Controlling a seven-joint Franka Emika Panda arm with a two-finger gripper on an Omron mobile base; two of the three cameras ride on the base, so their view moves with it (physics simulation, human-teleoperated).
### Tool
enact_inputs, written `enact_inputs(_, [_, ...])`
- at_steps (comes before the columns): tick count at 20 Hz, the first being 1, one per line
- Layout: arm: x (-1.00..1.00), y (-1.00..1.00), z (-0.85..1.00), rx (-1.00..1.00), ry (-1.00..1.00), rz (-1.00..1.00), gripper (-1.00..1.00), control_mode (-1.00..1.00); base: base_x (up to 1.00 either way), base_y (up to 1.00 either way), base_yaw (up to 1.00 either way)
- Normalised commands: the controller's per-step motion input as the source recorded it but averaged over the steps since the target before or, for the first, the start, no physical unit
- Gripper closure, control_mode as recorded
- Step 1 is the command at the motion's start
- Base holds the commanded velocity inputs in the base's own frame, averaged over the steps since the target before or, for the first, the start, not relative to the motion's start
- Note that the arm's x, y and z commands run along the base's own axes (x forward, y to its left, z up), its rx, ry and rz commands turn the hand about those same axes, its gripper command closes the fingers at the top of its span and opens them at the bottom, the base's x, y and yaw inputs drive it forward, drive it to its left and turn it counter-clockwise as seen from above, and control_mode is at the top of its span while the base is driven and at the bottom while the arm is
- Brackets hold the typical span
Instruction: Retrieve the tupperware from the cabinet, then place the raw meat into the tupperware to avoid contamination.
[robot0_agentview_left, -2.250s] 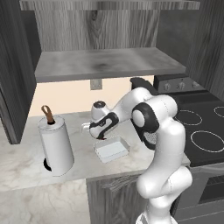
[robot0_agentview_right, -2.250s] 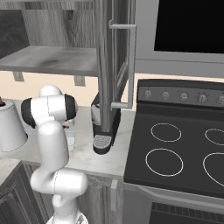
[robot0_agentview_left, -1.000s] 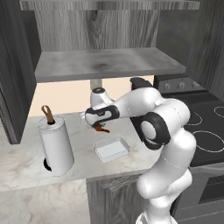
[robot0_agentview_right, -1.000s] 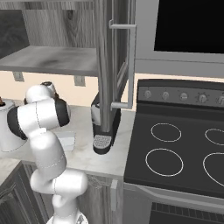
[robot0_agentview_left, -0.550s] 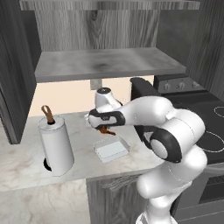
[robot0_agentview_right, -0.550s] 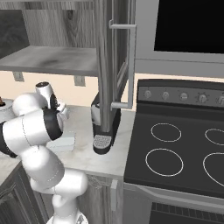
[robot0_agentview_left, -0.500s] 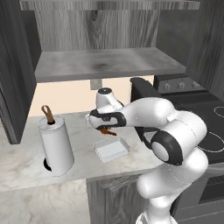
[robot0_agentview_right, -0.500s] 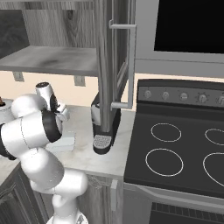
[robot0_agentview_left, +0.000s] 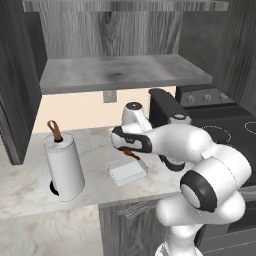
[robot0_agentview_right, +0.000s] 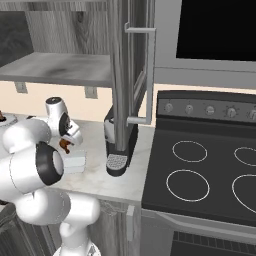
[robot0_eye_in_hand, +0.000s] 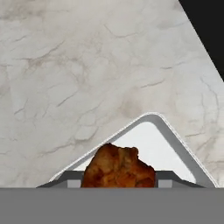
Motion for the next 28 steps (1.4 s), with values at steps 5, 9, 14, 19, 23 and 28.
enact_inputs(5, [-0.12, -0.10, 0.21, 0.18, 0.00, -0.33, 1.00, -1.00, 0.00, 0.00, 0.00])
enact_inputs(9, [-0.26, -0.09, 0.18, 0.18, 0.01, -0.32, 1.00, -1.00, 0.00, 0.00, 0.00])
enact_inputs(14, [-0.34, -0.11, 0.05, 0.11, 0.08, -0.29, 1.00, -1.00, 0.00, 0.00, 0.00])
enact_inputs(19, [-0.19, -0.09, 0.00, 0.04, 0.14, -0.27, 1.00, -1.00, 0.00, 0.00, 0.00])
enact_inputs(23, [0.00, 0.00, 0.00, 0.00, 0.19, -0.24, 1.00, -1.00, 0.00, 0.00, 0.00])
enact_inputs(28, [0.00, 0.01, 0.00, 0.00, 0.26, -0.18, 1.00, -1.00, 0.00, 0.00, 0.00])
